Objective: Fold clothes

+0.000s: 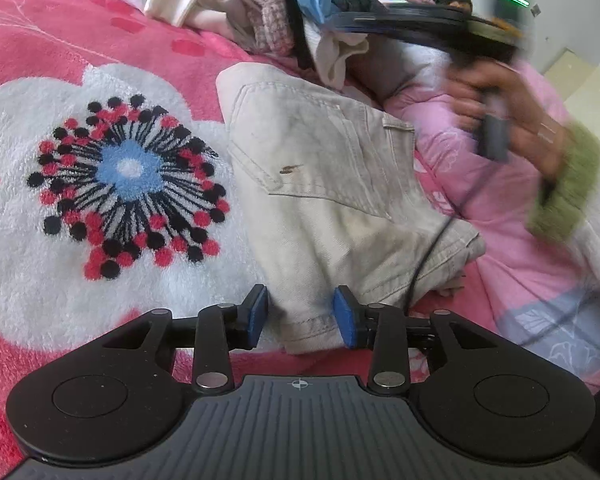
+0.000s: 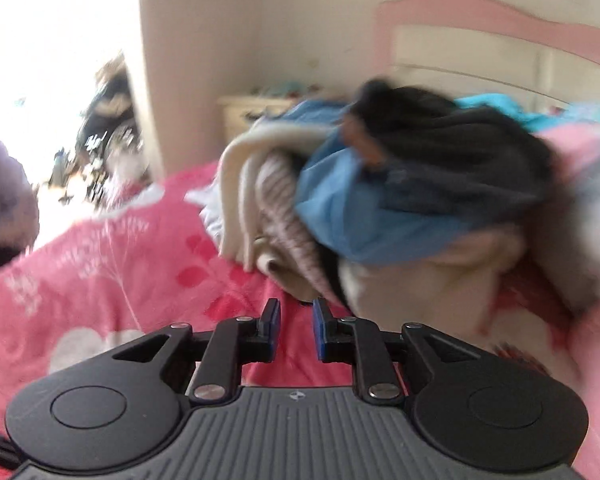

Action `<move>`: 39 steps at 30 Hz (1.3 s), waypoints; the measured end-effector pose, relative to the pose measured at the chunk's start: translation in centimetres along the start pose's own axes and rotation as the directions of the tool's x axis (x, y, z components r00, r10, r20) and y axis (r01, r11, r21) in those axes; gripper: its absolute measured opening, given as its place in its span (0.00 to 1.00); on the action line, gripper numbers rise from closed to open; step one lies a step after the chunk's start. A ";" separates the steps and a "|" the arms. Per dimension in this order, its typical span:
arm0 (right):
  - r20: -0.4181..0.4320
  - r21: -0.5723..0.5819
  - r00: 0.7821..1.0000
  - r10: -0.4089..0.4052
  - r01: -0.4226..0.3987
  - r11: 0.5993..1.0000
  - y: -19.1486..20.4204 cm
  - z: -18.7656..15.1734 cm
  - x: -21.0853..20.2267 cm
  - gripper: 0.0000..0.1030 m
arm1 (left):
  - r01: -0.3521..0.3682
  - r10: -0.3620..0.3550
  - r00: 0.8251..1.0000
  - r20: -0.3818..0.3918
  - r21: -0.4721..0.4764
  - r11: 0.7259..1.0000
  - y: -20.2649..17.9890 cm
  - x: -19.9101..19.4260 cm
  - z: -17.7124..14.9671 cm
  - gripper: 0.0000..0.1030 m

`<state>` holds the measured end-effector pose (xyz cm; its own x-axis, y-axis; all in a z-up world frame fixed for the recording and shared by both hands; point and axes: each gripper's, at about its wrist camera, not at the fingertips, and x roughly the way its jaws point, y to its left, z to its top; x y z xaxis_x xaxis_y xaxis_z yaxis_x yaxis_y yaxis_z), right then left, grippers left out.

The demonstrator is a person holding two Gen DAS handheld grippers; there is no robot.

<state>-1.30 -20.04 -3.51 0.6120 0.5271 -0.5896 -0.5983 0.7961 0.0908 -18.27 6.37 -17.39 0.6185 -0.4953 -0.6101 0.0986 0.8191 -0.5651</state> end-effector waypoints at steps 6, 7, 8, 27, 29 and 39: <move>-0.049 0.084 0.998 -0.045 0.049 0.995 -0.3 -4.5 -5.8 0.18 | -0.057 0.054 0.998 0.032 0.090 0.994 -1.0 -1.3 1.2 0.39; -0.065 0.081 0.997 -0.047 0.053 0.995 0.0 -5.4 -5.8 0.18 | -0.064 0.060 0.997 0.044 0.102 0.993 -1.4 -1.6 1.4 0.39; -0.081 0.077 0.995 -0.050 0.056 0.995 0.3 -6.1 -5.7 0.18 | -0.072 0.066 0.996 0.055 0.113 0.991 -1.7 -1.9 1.7 0.39; -0.098 0.187 0.991 -0.091 0.108 0.976 -2.4 -8.0 0.3 0.18 | -0.137 0.141 0.990 0.013 0.341 0.930 -7.5 -0.1 0.5 0.47; -0.088 0.210 0.995 -0.056 0.074 0.975 -2.0 -8.1 -2.1 0.19 | -0.137 0.140 0.990 0.016 0.344 0.929 -7.5 0.0 0.5 0.48; -0.285 0.185 0.958 -0.022 0.077 0.980 0.5 -11.4 -4.3 0.20 | -0.134 0.132 0.991 0.029 0.336 0.932 -7.6 0.1 0.5 0.50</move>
<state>-10.13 -25.31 -10.08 0.4519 0.4030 -0.7959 -0.4433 0.8756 0.1917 -18.57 0.24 -12.84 0.6487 -0.3739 -0.6629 0.2709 0.9274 -0.2580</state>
